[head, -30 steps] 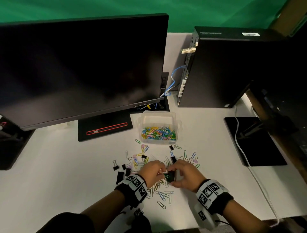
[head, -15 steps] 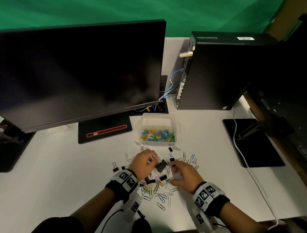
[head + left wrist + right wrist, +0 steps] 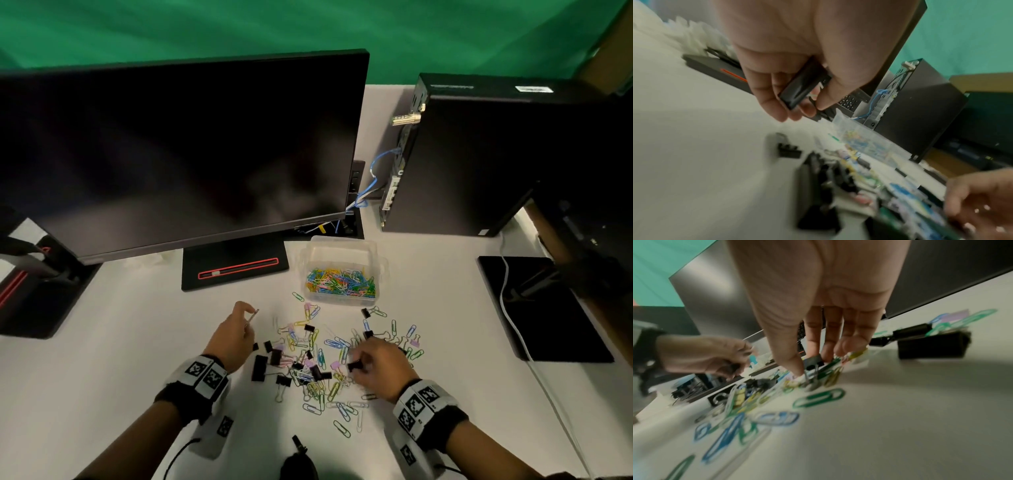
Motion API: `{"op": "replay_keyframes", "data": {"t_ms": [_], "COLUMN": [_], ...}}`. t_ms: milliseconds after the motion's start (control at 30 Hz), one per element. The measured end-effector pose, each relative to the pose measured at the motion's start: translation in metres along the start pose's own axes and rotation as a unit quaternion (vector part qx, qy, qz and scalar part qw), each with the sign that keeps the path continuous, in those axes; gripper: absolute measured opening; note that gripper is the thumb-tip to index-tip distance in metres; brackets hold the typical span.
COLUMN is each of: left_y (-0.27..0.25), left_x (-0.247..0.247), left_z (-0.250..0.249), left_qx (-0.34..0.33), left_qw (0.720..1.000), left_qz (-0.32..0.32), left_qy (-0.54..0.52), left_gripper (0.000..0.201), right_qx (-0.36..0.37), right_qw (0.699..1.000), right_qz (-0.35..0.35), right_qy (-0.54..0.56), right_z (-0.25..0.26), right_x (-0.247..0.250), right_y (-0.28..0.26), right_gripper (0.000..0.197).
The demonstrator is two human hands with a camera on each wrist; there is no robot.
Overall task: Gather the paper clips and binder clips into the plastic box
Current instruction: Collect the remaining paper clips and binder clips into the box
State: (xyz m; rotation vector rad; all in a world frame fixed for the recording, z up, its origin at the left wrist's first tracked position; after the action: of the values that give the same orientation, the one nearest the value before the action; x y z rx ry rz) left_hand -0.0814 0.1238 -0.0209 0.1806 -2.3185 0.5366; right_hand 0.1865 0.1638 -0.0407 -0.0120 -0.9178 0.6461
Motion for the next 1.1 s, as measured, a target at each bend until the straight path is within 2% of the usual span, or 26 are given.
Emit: {"op": "replay_keyframes", "data": {"t_ms": [67,133,200,400,467,567,667,733,933,1033,1100], "left_y": [-0.002,-0.005,-0.01,-0.018,-0.02,-0.024,-0.034,-0.042,-0.049,-0.048,-0.046], "left_x": [0.005,0.004,0.0,-0.01,-0.012,-0.015,-0.024,-0.037,-0.07,-0.077,-0.076], "left_z": [0.018,0.034,0.041,0.033,0.024,0.005,-0.011,-0.015,-0.01,-0.014,-0.015], "left_qx": [0.015,0.035,0.052,0.032,-0.002,-0.082,-0.184,-0.225,-0.265,-0.283,-0.293], "left_qw": [0.999,0.994,0.985,0.979,0.979,0.981,0.966,0.953,0.921,0.91,0.911], "left_qz": [-0.027,-0.039,-0.039,-0.032,-0.035,-0.018,0.013,0.045,0.094,0.107,0.097], "left_qy": [0.034,0.092,0.162,0.2,0.199,0.177,0.181,0.198,0.268,0.284,0.274], "left_gripper": [0.028,0.032,0.037,0.045,0.047,0.037,0.021,0.019,0.031,0.035,0.034], "right_qx": [-0.019,-0.035,-0.025,0.067,0.07,0.068,0.062,0.056,0.026,-0.007,-0.043], "right_qw": [0.999,0.998,0.999,0.992,0.989,0.988,0.99,0.993,0.999,0.999,0.999], "right_qz": [-0.04,-0.049,-0.023,0.091,0.113,0.112,0.101,0.086,0.025,0.031,0.004], "right_qy": [0.004,-0.009,-0.001,-0.055,-0.062,-0.077,-0.07,-0.058,-0.001,-0.005,0.021], "right_z": [-0.011,-0.022,-0.024,-0.008,-0.006,-0.004,-0.007,-0.012,-0.028,-0.04,-0.052], "right_x": [0.015,0.028,0.033,0.001,-0.006,-0.004,-0.001,0.003,0.029,0.041,0.054], "right_y": [0.002,0.002,0.0,-0.002,-0.001,0.0,0.001,0.001,-0.002,-0.006,-0.011], "right_gripper": [0.018,0.019,0.009,0.047,0.055,0.044,0.033,0.029,0.018,0.031,0.034]}}
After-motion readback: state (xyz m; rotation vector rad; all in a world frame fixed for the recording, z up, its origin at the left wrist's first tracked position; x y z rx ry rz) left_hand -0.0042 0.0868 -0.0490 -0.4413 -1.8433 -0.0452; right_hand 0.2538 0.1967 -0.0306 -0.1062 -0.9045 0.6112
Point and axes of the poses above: each hand's wrist, its own y-axis towards the middle knuckle, its own x-axis out of the back of the hand, z = x × y, the point moved 7 cm from there along y, towards the middle knuckle, and after that the axes turned 1 degree about -y, right-handed, at the moved point
